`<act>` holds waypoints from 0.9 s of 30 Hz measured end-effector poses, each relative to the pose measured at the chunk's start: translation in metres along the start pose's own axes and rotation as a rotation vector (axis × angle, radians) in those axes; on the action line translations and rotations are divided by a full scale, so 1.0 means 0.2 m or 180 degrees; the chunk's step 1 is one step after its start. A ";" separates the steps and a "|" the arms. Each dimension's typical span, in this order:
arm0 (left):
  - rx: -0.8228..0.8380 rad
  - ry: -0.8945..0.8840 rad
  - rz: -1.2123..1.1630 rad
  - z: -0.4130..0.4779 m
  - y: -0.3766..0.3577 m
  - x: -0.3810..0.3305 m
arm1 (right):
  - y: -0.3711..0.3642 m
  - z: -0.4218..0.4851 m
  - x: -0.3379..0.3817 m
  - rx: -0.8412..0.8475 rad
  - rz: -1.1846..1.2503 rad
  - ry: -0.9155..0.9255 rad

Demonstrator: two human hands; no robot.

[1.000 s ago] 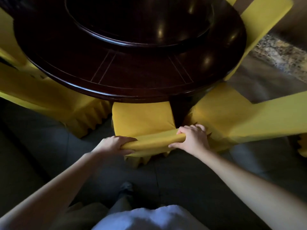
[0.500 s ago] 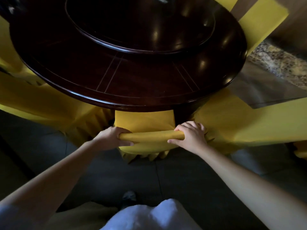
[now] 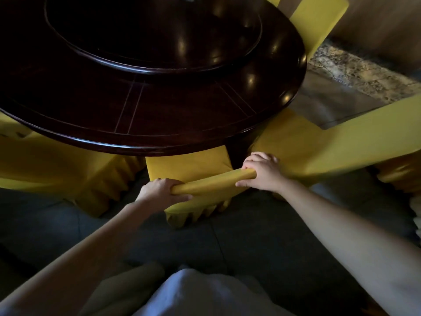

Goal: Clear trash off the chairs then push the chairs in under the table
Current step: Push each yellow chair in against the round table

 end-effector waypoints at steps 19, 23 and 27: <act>0.0240 -0.0703 -0.0219 0.18 0.08 -0.80 | 0.11 -0.20 -0.23 0.0317 0.0675 0.0007; -0.0021 -0.1084 -0.0030 0.30 0.13 -1.23 | 0.30 -0.33 -0.49 -0.0062 0.0810 -0.0157; -0.0408 -0.1316 -0.0112 0.39 0.18 -1.63 | 0.51 -0.47 -0.75 -0.0579 0.0789 -0.0194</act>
Point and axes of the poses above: each hand's wrist, its own z-axis towards the middle knuckle, its own y-axis out of the back of the hand, x = y × z, the point moved 9 cm from there along z, towards the middle knuckle, and after that the axes turned 10 degrees about z, right-handed, at the moved point
